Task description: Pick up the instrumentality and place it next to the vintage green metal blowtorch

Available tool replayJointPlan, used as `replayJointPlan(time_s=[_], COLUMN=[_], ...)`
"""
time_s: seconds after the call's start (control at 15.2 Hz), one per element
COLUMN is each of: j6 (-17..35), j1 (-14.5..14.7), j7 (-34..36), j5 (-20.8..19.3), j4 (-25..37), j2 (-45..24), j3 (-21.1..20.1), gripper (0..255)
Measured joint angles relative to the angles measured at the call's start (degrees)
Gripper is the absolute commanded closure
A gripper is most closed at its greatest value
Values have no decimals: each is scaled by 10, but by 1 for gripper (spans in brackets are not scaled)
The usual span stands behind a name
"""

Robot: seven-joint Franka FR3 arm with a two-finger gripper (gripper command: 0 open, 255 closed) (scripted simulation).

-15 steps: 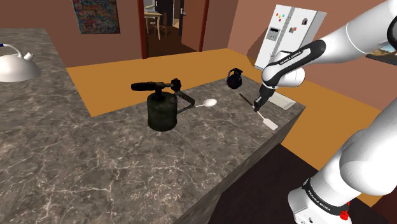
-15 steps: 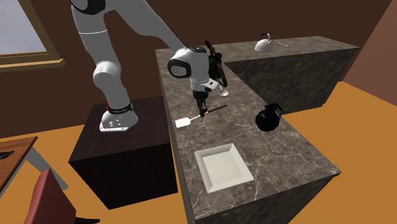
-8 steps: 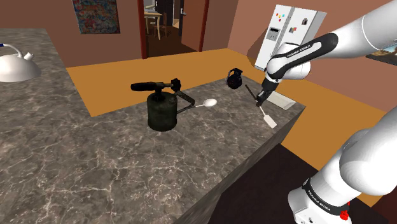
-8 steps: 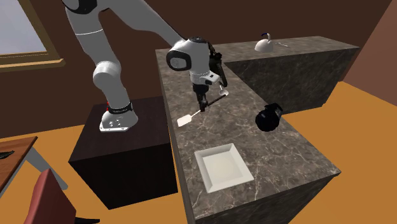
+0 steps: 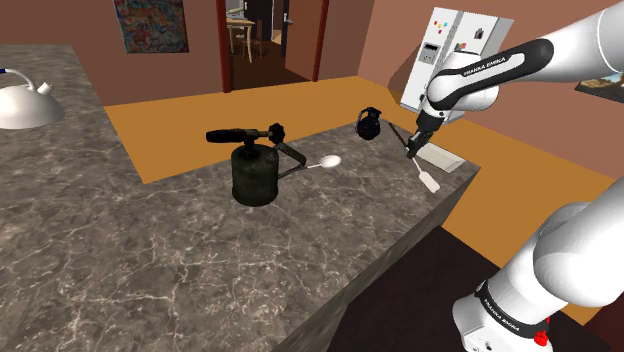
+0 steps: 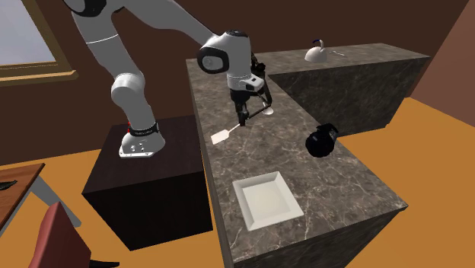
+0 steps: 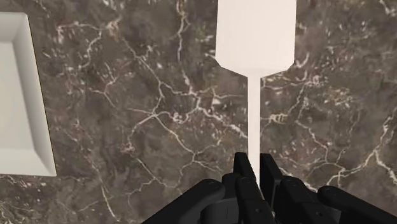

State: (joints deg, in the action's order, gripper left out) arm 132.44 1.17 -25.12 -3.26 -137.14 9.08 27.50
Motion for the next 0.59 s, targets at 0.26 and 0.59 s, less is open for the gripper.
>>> replayJointPlan(time_s=[0.26, 0.59], j6=[-31, -74], j1=[-1, -3], j7=[8, 14], j5=[-8, -16], j4=[15, 39], j2=[17, 38], j3=[-4, -9], gripper=[255, 255])
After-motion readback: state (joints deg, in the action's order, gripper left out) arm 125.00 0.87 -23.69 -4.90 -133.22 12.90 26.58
